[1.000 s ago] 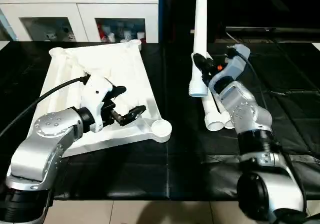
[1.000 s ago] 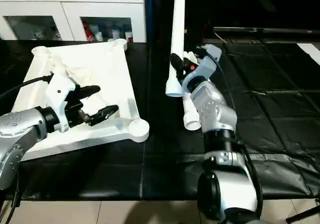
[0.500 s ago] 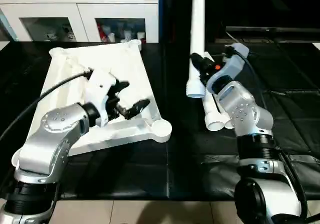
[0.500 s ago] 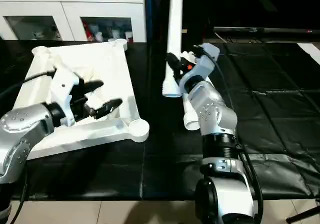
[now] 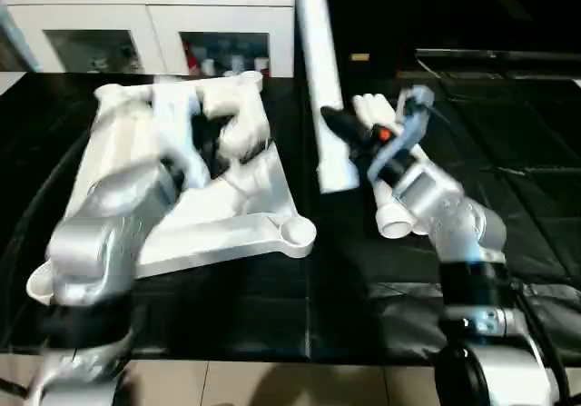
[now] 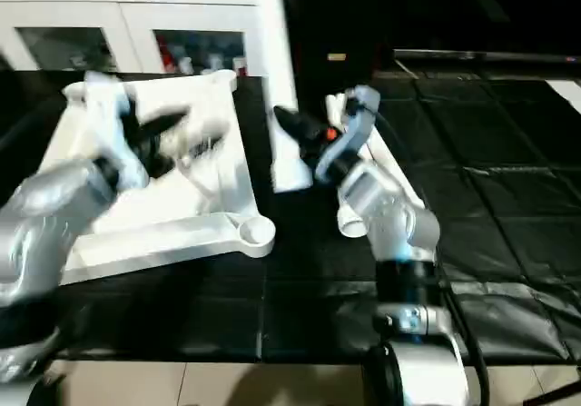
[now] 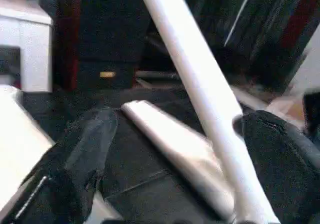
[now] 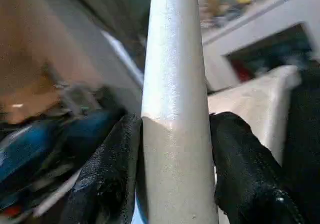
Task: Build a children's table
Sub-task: Pick table leg
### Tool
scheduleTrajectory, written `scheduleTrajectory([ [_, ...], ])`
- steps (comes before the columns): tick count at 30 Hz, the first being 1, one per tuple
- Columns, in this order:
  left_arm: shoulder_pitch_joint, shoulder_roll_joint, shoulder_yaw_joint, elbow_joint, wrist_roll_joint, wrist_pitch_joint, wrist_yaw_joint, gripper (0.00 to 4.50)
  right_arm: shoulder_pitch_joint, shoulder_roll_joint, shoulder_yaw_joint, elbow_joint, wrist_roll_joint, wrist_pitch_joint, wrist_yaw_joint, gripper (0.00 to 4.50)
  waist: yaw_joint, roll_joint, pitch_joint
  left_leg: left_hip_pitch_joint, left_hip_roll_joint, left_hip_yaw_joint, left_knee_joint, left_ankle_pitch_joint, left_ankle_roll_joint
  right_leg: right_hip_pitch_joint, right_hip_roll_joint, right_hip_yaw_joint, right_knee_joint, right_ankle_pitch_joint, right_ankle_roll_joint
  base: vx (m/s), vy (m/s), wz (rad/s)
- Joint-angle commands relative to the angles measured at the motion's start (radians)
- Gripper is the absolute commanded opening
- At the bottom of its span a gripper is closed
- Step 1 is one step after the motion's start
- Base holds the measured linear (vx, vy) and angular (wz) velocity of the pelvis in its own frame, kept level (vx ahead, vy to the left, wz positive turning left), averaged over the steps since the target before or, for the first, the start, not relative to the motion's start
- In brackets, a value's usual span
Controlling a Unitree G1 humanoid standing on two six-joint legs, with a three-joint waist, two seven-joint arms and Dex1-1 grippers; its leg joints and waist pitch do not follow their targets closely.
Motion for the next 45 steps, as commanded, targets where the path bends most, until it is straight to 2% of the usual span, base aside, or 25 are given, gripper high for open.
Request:
scheduleTrajectory([
  [1,-0.051,-0.053,0.061,0.036,-0.1,0.039,0.061,4.5,0.014,-0.004,-0.001,-0.06,0.036,0.022,0.037,1.78,0.008,-0.004,-0.072,-0.005,0.012,0.008,-0.054,0.017,0.041,0.077,-0.05,0.029,-0.057,0.107,-0.264,0.0,0.0,0.0],
  [2,-0.062,-0.068,0.067,0.045,-0.116,0.049,0.07,4.5,0.019,-0.002,0.004,-0.068,0.035,0.023,0.038,1.78,0.01,-0.001,-0.072,-0.003,0.014,0.007,-0.054,0.012,0.043,0.074,-0.051,0.028,-0.059,0.105,-0.269,0.0,0.0,0.0],
  [3,-0.067,-0.079,0.071,0.051,-0.126,0.055,0.074,4.5,0.024,-0.001,0.008,-0.077,0.038,0.026,0.041,1.78,0.01,-0.004,-0.072,-0.004,0.014,0.007,-0.054,0.012,0.044,0.075,-0.051,0.028,-0.06,0.104,-0.268,0.0,0.0,0.0],
  [8,-0.093,-0.142,0.12,0.081,-0.183,0.081,0.12,4.5,0.05,-0.004,0.044,-0.123,0.059,0.04,0.074,1.78,0.01,-0.001,-0.072,-0.006,0.015,0.004,-0.055,0.013,0.055,0.077,-0.052,0.027,-0.063,0.086,-0.257,0.0,0.0,0.0],
  [9,-0.113,-0.169,0.153,0.095,-0.224,0.095,0.148,4.5,0.057,-0.009,0.066,-0.132,0.049,0.039,0.085,1.78,0.009,0.001,-0.072,-0.004,0.015,0.005,-0.053,0.016,0.054,0.076,-0.051,0.026,-0.063,0.094,-0.259,0.0,0.0,0.0],
  [13,-0.137,-0.197,0.181,0.099,-0.287,0.118,0.182,4.5,0.066,-0.022,0.102,-0.148,0.025,0.032,0.108,1.78,0.012,-0.002,-0.072,-0.005,0.015,0.003,-0.054,0.014,0.053,0.077,-0.052,0.026,-0.064,0.095,-0.264,0.0,0.0,0.0],
  [17,-0.147,-0.197,0.18,0.101,-0.286,0.12,0.2,4.5,0.069,-0.024,0.124,-0.164,0.005,0.022,0.115,1.78,0.014,-0.001,-0.071,-0.005,0.017,0.002,-0.055,0.014,0.056,0.076,-0.053,0.025,-0.065,0.081,-0.253,0.0,0.0,0.0],
  [18,-0.154,-0.195,0.174,0.102,-0.268,0.118,0.224,4.5,0.07,-0.026,0.14,-0.175,-0.018,0.004,0.11,1.78,0.016,0.0,-0.071,-0.005,0.018,0.001,-0.055,0.012,0.054,0.075,-0.053,0.024,-0.065,0.078,-0.251,0.0,0.0,0.0],
  [20,-0.156,-0.195,0.173,0.103,-0.262,0.118,0.233,4.21,0.07,-0.026,0.146,-0.178,-0.025,-0.002,0.107,1.78,0.017,-0.001,-0.07,-0.004,0.018,0.001,-0.055,0.011,0.052,0.075,-0.054,0.025,-0.066,0.075,-0.248,0.0,0.0,0.0],
  [22,-0.167,-0.179,0.14,0.111,-0.187,0.103,0.271,4.14,0.066,-0.036,0.207,-0.17,-0.138,-0.094,0.059,1.78,0.022,0.004,-0.072,-0.003,0.022,-0.001,-0.056,0.017,0.042,0.072,-0.056,0.024,-0.065,0.073,-0.235,0.0,0.0,0.0],
  [25,-0.175,-0.168,0.095,0.118,-0.123,0.083,0.326,3.87,0.062,-0.03,0.255,-0.158,-0.224,-0.179,0.014,1.78,0.025,0.004,-0.072,0.0,0.018,0.0,-0.055,0.017,0.028,0.071,-0.055,0.025,-0.065,0.073,-0.219,0.0,0.0,0.0],
  [26,-0.18,-0.177,0.098,0.123,-0.124,0.08,0.348,3.77,0.061,-0.029,0.265,-0.159,-0.238,-0.195,0.009,1.78,0.025,0.007,-0.071,-0.001,0.019,-0.001,-0.055,0.012,0.02,0.071,-0.054,0.025,-0.064,0.082,-0.221,0.0,0.0,0.0],
  [27,-0.184,-0.183,0.101,0.126,-0.124,0.079,0.363,3.72,0.06,-0.029,0.274,-0.16,-0.253,-0.211,0.005,1.78,0.026,0.005,-0.071,-0.002,0.017,-0.001,-0.055,0.008,0.018,0.074,-0.053,0.025,-0.063,0.097,-0.225,0.0,0.0,0.0],
  [29,-0.186,-0.185,0.098,0.13,-0.115,0.074,0.377,3.67,0.059,-0.026,0.279,-0.16,-0.269,-0.226,-0.006,1.78,0.026,0.006,-0.071,-0.003,0.018,-0.002,-0.055,0.009,0.017,0.074,-0.053,0.024,-0.062,0.115,-0.229,0.0,0.0,0.0],
  [30,-0.187,-0.189,0.098,0.133,-0.11,0.071,0.389,3.48,0.058,-0.025,0.283,-0.158,-0.282,-0.238,-0.013,1.78,0.026,0.007,-0.072,-0.002,0.017,-0.002,-0.054,0.009,0.018,0.074,-0.053,0.025,-0.061,0.123,-0.231,0.0,0.0,0.0],
  [35,-0.201,-0.224,0.118,0.147,-0.118,0.052,0.42,3.14,0.054,-0.02,0.311,-0.141,-0.339,-0.299,-0.036,1.78,0.024,0.007,-0.071,-0.003,0.016,-0.002,-0.056,-0.01,0.015,0.077,-0.053,0.024,-0.063,0.121,-0.234,0.0,0.0,0.0],
  [36,-0.205,-0.235,0.127,0.147,-0.128,0.052,0.424,2.91,0.054,-0.02,0.315,-0.137,-0.346,-0.309,-0.038,1.78,0.024,0.006,-0.071,-0.004,0.016,-0.002,-0.056,-0.012,0.016,0.077,-0.053,0.024,-0.063,0.121,-0.234,0.0,0.0,0.0],
  [40,-0.223,-0.27,0.164,0.147,-0.178,0.047,0.459,2.69,0.051,-0.018,0.321,-0.118,-0.367,-0.338,-0.05,1.78,0.023,0.005,-0.07,-0.005,0.016,-0.002,-0.055,-0.012,0.022,0.078,-0.054,0.024,-0.062,0.125,-0.244,0.0,0.0,0.0],
  [41,-0.225,-0.274,0.169,0.148,-0.186,0.045,0.464,2.46,0.051,-0.017,0.323,-0.115,-0.37,-0.342,-0.053,1.78,0.023,0.004,-0.07,-0.005,0.016,-0.002,-0.055,-0.012,0.025,0.077,-0.053,0.024,-0.064,0.125,-0.244,0.0,0.0,0.0],
  [44,-0.228,-0.281,0.181,0.15,-0.204,0.039,0.476,2.36,0.051,-0.015,0.324,-0.112,-0.375,-0.348,-0.053,1.78,0.02,0.005,-0.07,-0.005,0.015,-0.003,-0.055,-0.012,0.032,0.078,-0.052,0.022,-0.063,0.125,-0.241,0.0,0.0,0.0],
  [45,-0.228,-0.282,0.182,0.15,-0.208,0.038,0.479,2.18,0.053,-0.013,0.324,-0.113,-0.378,-0.35,-0.053,1.78,0.02,0.004,-0.071,-0.005,0.015,-0.003,-0.054,-0.009,0.034,0.078,-0.052,0.023,-0.063,0.129,-0.241,0.0,0.0,0.0],
])
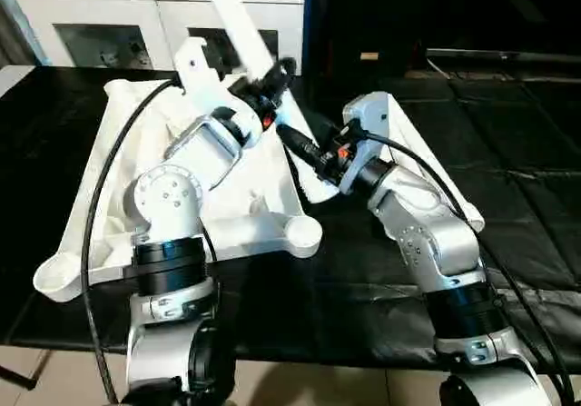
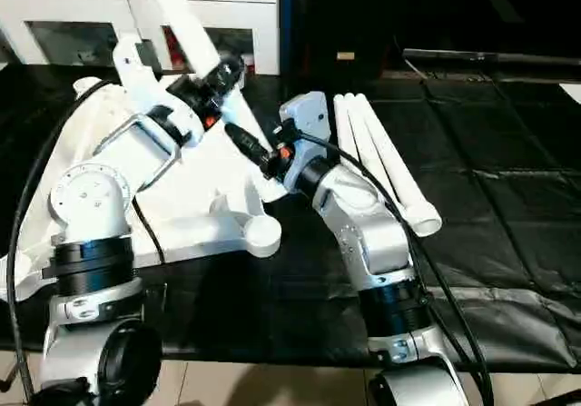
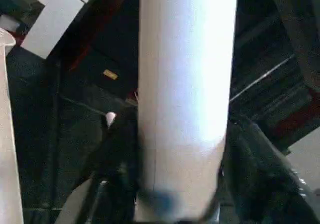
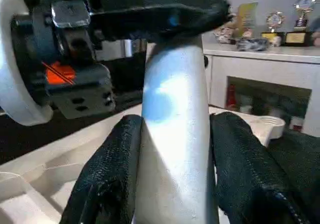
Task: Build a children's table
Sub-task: Pick table leg
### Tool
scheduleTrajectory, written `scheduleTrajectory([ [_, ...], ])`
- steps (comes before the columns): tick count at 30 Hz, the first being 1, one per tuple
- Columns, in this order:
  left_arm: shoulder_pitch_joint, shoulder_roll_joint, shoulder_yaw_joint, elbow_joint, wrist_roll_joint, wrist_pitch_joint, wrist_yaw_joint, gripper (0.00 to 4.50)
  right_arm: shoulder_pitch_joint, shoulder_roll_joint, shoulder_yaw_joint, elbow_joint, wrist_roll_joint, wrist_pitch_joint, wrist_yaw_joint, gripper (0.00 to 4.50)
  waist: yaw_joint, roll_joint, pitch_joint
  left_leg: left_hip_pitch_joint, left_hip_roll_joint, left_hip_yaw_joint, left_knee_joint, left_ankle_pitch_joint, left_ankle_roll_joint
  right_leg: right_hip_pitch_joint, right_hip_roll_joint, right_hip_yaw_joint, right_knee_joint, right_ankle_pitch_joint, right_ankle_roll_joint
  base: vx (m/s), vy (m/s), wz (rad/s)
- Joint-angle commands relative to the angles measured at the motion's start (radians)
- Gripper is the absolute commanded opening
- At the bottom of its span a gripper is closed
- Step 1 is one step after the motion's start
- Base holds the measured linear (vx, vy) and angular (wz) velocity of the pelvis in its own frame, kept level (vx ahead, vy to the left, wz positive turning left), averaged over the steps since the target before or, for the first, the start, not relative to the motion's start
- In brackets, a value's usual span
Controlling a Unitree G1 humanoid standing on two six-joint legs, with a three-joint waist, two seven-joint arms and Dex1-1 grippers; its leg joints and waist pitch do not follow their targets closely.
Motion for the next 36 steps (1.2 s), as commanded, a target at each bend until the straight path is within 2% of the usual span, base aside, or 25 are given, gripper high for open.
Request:
scheduleTrajectory([
  [1,-0.019,-0.004,0.002,0.002,-0.016,-0.008,0.015,2.07,-0.009,0.005,0.007,0.002,-0.006,-0.018,-0.002,1.78,-0.001,0.006,-0.071,-0.002,0.015,0.003,-0.055,-0.012,0.033,0.077,-0.051,0.031,-0.058,0.129,-0.242,0.0,0.0,0.0],
  [12,-0.011,-0.009,0.0,0.0,-0.021,-0.009,0.031,1.85,0.005,0.007,0.02,0.007,-0.025,-0.036,-0.008,1.78,-0.002,0.005,-0.07,-0.001,0.017,0.003,-0.055,-0.016,0.034,0.077,-0.051,0.031,-0.058,0.125,-0.243,0.0,0.0,0.0],
  [17,-0.015,0.0,0.002,0.005,-0.011,-0.022,0.034,1.85,0.002,0.005,0.024,0.009,-0.029,-0.019,0.004,1.78,-0.002,0.0,-0.069,-0.001,0.018,0.004,-0.056,-0.017,0.036,0.076,-0.052,0.031,-0.059,0.114,-0.241,0.0,0.0,0.0],
  [18,-0.015,0.001,0.002,0.005,-0.01,-0.022,0.034,1.85,0.002,0.005,0.024,0.01,-0.03,-0.019,0.004,2.34,-0.002,0.001,-0.07,-0.001,0.017,0.004,-0.055,-0.018,0.036,0.076,-0.052,0.031,-0.058,0.112,-0.242,0.0,0.0,0.0],
  [21,-0.015,0.008,-0.002,0.004,-0.002,-0.026,0.032,1.85,0.0,0.002,0.023,0.014,-0.027,-0.015,0.012,2.48,-0.001,-0.001,-0.07,-0.002,0.017,0.005,-0.055,-0.011,0.039,0.077,-0.052,0.032,-0.058,0.117,-0.24,0.0,0.0,0.0],
  [22,-0.015,0.011,-0.006,0.003,0.003,-0.027,0.031,1.84,0.002,0.001,0.023,0.013,-0.024,-0.019,0.018,2.65,-0.002,-0.001,-0.069,-0.003,0.016,0.005,-0.055,-0.011,0.041,0.078,-0.052,0.032,-0.059,0.115,-0.237,0.0,0.0,0.0],
  [27,-0.011,0.038,-0.031,0.006,0.037,-0.036,0.019,1.84,0.02,0.006,0.025,-0.005,0.013,0.006,0.05,3.07,-0.001,0.002,-0.07,-0.002,0.019,0.004,-0.054,-0.007,0.05,0.075,-0.053,0.031,-0.057,0.117,-0.24,0.0,0.0,0.0],
  [32,-0.009,0.06,-0.051,0.012,0.061,-0.042,0.004,1.84,0.027,0.015,0.016,-0.006,0.016,0.012,0.034,3.47,0.0,0.003,-0.071,0.0,0.02,0.005,-0.054,-0.001,0.042,0.074,-0.054,0.029,-0.056,0.124,-0.244,0.0,0.0,0.0],
  [34,-0.005,0.077,-0.064,0.018,0.074,-0.05,-0.004,1.84,0.027,0.027,-0.006,-0.011,0.055,0.053,0.036,3.73,-0.001,0.006,-0.071,0.001,0.022,0.005,-0.056,-0.016,0.039,0.073,-0.054,0.028,-0.057,0.113,-0.246,0.0,0.0,0.0],
  [36,-0.001,0.093,-0.072,0.021,0.088,-0.056,-0.01,1.84,0.026,0.028,-0.018,-0.011,0.071,0.069,0.038,3.73,0.0,0.008,-0.071,0.001,0.022,0.006,-0.056,-0.018,0.035,0.072,-0.054,0.028,-0.057,0.114,-0.246,0.0,0.0,0.0],
])
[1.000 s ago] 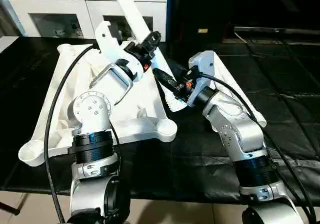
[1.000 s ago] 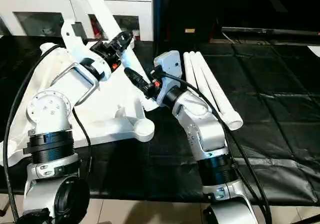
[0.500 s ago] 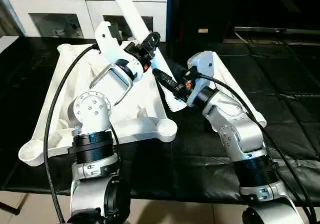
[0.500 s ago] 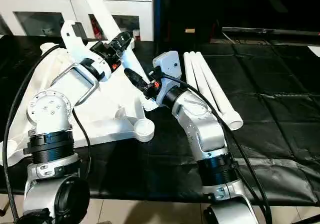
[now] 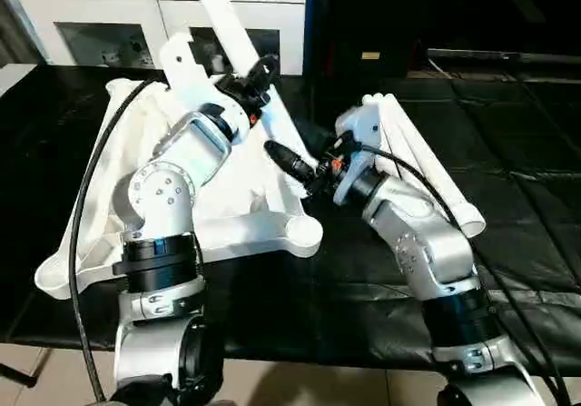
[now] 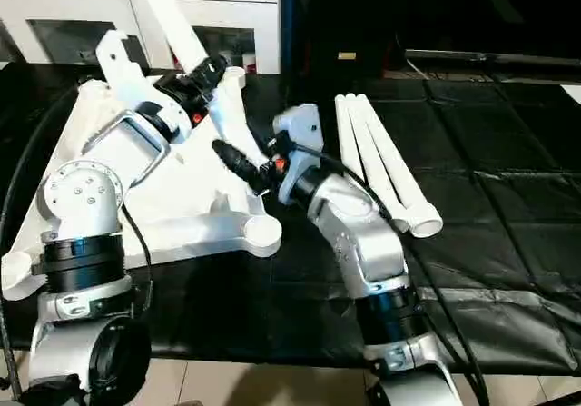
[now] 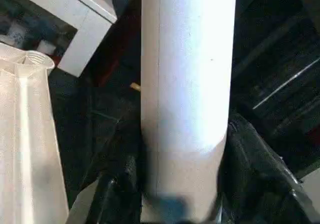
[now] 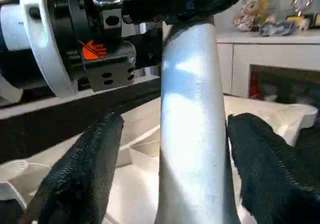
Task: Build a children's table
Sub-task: Pick table leg
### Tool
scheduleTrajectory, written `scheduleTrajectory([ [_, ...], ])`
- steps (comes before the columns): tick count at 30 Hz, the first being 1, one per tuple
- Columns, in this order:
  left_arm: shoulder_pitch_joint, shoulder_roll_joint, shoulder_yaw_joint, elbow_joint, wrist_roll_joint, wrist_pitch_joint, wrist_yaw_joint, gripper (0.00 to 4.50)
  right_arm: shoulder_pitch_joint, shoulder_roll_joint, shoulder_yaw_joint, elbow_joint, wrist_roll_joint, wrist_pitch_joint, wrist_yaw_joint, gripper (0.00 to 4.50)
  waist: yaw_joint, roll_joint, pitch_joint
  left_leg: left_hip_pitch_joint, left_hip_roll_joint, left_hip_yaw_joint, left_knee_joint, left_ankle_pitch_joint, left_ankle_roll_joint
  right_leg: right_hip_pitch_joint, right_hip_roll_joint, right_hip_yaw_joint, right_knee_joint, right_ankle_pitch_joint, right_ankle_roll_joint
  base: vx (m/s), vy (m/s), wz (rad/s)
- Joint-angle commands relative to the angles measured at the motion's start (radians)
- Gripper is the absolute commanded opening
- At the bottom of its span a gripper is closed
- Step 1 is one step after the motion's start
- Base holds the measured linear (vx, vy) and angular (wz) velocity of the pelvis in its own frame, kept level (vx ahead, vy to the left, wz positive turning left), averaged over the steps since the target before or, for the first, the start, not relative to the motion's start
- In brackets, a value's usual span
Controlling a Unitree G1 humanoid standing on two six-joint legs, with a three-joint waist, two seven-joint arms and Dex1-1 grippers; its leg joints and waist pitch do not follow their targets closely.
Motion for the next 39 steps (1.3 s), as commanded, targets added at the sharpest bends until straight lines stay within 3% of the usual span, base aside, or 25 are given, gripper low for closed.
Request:
scheduleTrajectory([
  [1,-0.002,0.021,-0.019,0.005,0.022,-0.014,-0.015,1.84,-0.006,-0.002,-0.017,-0.011,0.023,0.023,0.0,3.91,-0.001,0.014,-0.071,0.004,0.016,0.003,-0.058,-0.019,0.029,0.072,-0.054,0.035,-0.056,0.115,-0.243,0.0,0.0,0.0],
  [2,-0.002,0.021,-0.019,0.005,0.022,-0.014,-0.015,1.84,-0.006,-0.002,-0.017,-0.011,0.023,0.023,0.0,4.03,-0.002,0.011,-0.072,0.005,0.016,0.004,-0.058,-0.02,0.027,0.072,-0.054,0.034,-0.058,0.118,-0.24,0.0,0.0,0.0],
  [3,-0.001,0.035,-0.022,0.011,0.031,-0.016,-0.023,1.84,-0.006,-0.026,0.009,-0.007,-0.047,-0.02,-0.025,4.1,-0.001,0.013,-0.072,0.003,0.016,0.002,-0.058,-0.014,0.017,0.073,-0.056,0.034,-0.055,0.126,-0.239,0.0,0.0,0.0],
  [4,-0.001,0.04,-0.023,0.012,0.034,-0.017,-0.026,1.84,-0.005,-0.032,0.014,-0.006,-0.06,-0.027,-0.03,4.13,-0.002,0.011,-0.072,0.003,0.014,0.004,-0.058,-0.009,0.006,0.075,-0.053,0.033,-0.055,0.133,-0.234,0.0,0.0,0.0],
  [7,-0.002,0.084,-0.048,0.026,0.062,-0.022,-0.063,1.84,0.005,-0.05,0.011,-0.019,-0.051,-0.045,0.003,4.22,0.0,0.012,-0.072,0.003,0.012,0.004,-0.058,-0.017,0.003,0.076,-0.054,0.033,-0.056,0.124,-0.225,0.0,0.0,0.0],
  [9,-0.001,0.133,-0.085,0.035,0.092,-0.025,-0.11,1.84,0.019,-0.071,-0.005,-0.046,-0.014,-0.033,0.05,4.5,0.0,0.011,-0.072,0.003,0.013,0.003,-0.059,-0.017,0.007,0.076,-0.053,0.033,-0.054,0.123,-0.219,0.0,0.0,0.0],
  [14,-0.002,0.197,-0.123,0.048,0.104,-0.024,-0.192,1.84,0.021,-0.097,-0.048,-0.09,0.058,0.033,0.079,4.5,0.0,0.01,-0.073,0.005,0.014,0.004,-0.059,-0.009,0.013,0.075,-0.053,0.033,-0.052,0.145,-0.237,0.0,0.0,0.0],
  [17,-0.009,0.246,-0.151,0.042,0.079,0.007,-0.288,1.84,-0.009,-0.129,-0.088,-0.092,0.123,0.121,0.111,4.5,0.0,0.011,-0.073,0.005,0.014,0.004,-0.059,-0.006,0.008,0.076,-0.053,0.033,-0.05,0.143,-0.242,0.0,0.0,0.0],
  [21,-0.021,0.268,-0.162,0.022,0.03,0.044,-0.368,1.84,-0.041,-0.158,-0.093,-0.062,0.133,0.157,0.14,4.5,0.001,0.01,-0.072,0.005,0.012,0.006,-0.059,-0.014,-0.004,0.075,-0.054,0.033,-0.052,0.122,-0.249,0.0,0.0,0.0],
  [23,-0.031,0.291,-0.187,-0.001,0.002,0.075,-0.447,1.84,-0.067,-0.192,-0.085,-0.042,0.153,0.216,0.176,4.5,0.0,0.007,-0.072,0.006,0.011,0.008,-0.06,-0.023,-0.004,0.075,-0.053,0.033,-0.053,0.104,-0.254,0.0,0.0,0.0],
  [26,-0.035,0.301,-0.206,-0.024,-0.023,0.093,-0.499,1.84,-0.078,-0.216,-0.07,-0.035,0.164,0.213,0.239,4.5,0.002,0.005,-0.073,0.003,0.014,0.009,-0.058,-0.015,0.002,0.077,-0.055,0.033,-0.051,0.111,-0.26,0.0,0.0,0.0],
  [28,-0.036,0.306,-0.219,-0.041,-0.041,0.104,-0.529,1.84,-0.091,-0.239,-0.061,-0.038,0.202,0.272,0.292,4.5,0.001,-0.001,-0.072,0.003,0.013,0.009,-0.058,-0.012,0.013,0.08,-0.053,0.033,-0.051,0.116,-0.264,0.0,0.0,0.0],
  [30,-0.037,0.31,-0.232,-0.062,-0.06,0.114,-0.561,1.84,-0.103,-0.264,-0.048,-0.038,0.233,0.34,0.332,4.5,0.002,0.002,-0.072,0.002,0.014,0.008,-0.058,-0.002,0.02,0.079,-0.054,0.033,-0.05,0.116,-0.267,0.0,0.0,0.0],
  [31,-0.037,0.311,-0.247,-0.083,-0.071,0.123,-0.585,1.84,-0.113,-0.284,-0.026,-0.033,0.235,0.371,0.374,4.5,0.002,-0.004,-0.072,0.002,0.014,0.009,-0.057,0.002,0.024,0.08,-0.055,0.033,-0.05,0.112,-0.268,0.0,0.0,0.0],
  [39,-0.035,0.31,-0.272,-0.127,-0.096,0.146,-0.627,1.84,-0.129,-0.301,0.028,-0.005,0.226,0.402,0.443,4.5,0.005,-0.009,-0.072,0.0,0.015,0.012,-0.056,0.009,0.027,0.077,-0.057,0.033,-0.051,0.078,-0.267,0.0,0.0,0.0],
])
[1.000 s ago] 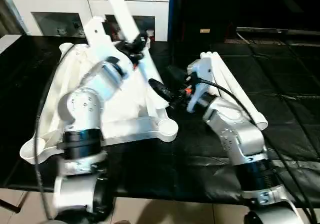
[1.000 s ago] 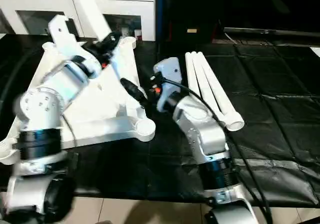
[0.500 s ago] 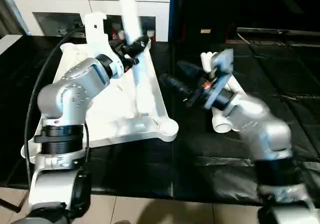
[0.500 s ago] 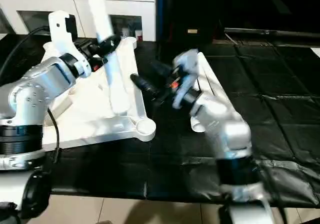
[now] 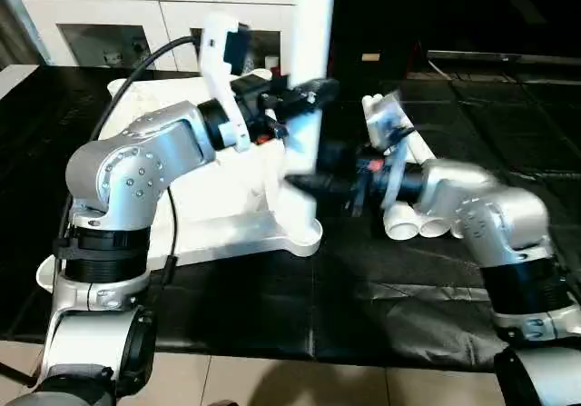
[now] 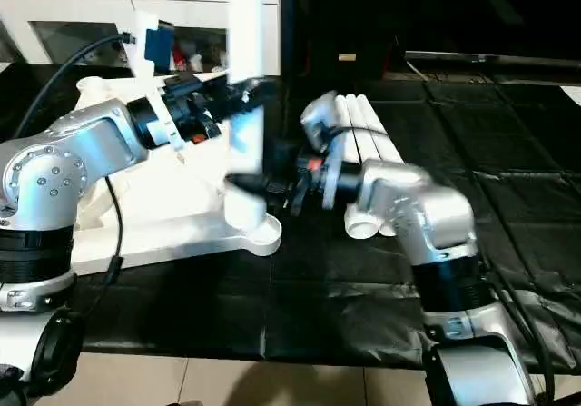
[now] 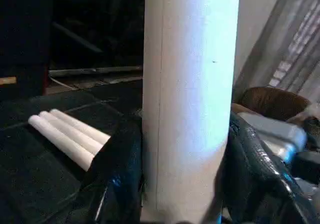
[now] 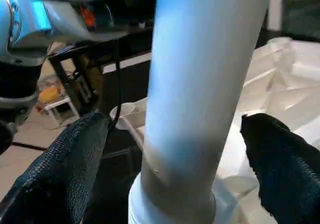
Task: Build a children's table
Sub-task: Pick table leg
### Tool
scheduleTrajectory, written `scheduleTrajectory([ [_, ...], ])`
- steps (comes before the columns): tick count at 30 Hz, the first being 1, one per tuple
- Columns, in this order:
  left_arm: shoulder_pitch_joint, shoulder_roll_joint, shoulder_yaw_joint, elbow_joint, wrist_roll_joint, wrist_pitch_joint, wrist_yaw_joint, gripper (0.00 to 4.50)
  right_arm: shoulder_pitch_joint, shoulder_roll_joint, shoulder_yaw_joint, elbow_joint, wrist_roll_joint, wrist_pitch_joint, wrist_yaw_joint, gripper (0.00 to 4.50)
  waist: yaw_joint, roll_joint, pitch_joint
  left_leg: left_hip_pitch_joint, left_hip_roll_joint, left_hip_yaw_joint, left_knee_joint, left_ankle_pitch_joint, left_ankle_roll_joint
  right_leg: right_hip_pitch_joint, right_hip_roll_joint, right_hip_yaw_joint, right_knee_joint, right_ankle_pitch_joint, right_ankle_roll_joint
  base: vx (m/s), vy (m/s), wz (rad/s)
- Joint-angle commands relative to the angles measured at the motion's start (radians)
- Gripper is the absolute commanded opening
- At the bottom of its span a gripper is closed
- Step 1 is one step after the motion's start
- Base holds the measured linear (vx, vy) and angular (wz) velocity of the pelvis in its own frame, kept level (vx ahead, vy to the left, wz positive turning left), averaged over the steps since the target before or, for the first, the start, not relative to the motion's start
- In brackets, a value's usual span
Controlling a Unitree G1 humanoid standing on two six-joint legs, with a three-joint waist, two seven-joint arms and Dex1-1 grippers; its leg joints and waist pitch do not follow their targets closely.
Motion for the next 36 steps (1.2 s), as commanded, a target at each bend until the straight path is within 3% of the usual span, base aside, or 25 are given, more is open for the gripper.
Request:
scheduleTrajectory([
  [1,-0.026,0.007,-0.012,-0.029,-0.017,0.009,-0.018,1.84,-0.017,-0.012,0.016,0.004,0.003,0.017,0.019,4.5,0.003,-0.008,-0.073,0.002,0.014,0.01,-0.055,0.011,0.031,0.076,-0.056,0.035,-0.052,0.078,-0.263,0.0,0.0,0.0],
  [4,-0.027,0.014,-0.02,-0.043,-0.035,0.022,-0.044,1.84,-0.028,-0.014,0.035,0.029,-0.001,0.037,0.025,4.5,0.003,-0.008,-0.073,0.001,0.013,0.011,-0.055,0.017,0.03,0.075,-0.056,0.034,-0.051,0.081,-0.263,0.0,0.0,0.0],
  [8,-0.023,0.023,-0.032,-0.059,-0.044,0.028,-0.068,1.84,-0.036,0.008,0.005,0.047,0.016,0.055,0.006,4.5,0.003,-0.005,-0.073,0.002,0.013,0.011,-0.055,0.011,0.025,0.074,-0.056,0.034,-0.052,0.068,-0.26,0.0,0.0,0.0],
  [21,-0.032,0.007,-0.044,-0.054,-0.038,0.019,-0.079,1.84,-0.022,0.021,-0.001,0.051,0.039,0.079,0.016,3.37,0.003,-0.002,-0.076,0.001,0.012,0.01,-0.053,0.021,0.024,0.078,-0.055,0.033,-0.048,0.116,-0.268,0.0,0.0,0.0],
  [31,-0.032,0.008,-0.062,-0.056,-0.027,0.012,-0.093,1.84,-0.006,0.006,0.047,0.048,0.011,0.071,0.028,2.46,0.005,0.0,-0.077,0.002,0.012,0.009,-0.052,0.019,0.023,0.078,-0.055,0.032,-0.048,0.114,-0.269,0.0,0.0,0.0],
  [36,-0.036,0.009,-0.065,-0.053,-0.026,0.012,-0.097,1.84,0.0,-0.001,0.06,0.047,-0.002,0.067,0.035,2.25,0.005,0.001,-0.076,0.001,0.012,0.008,-0.052,0.016,0.018,0.079,-0.055,0.033,-0.048,0.112,-0.265,0.0,0.0,0.0],
])
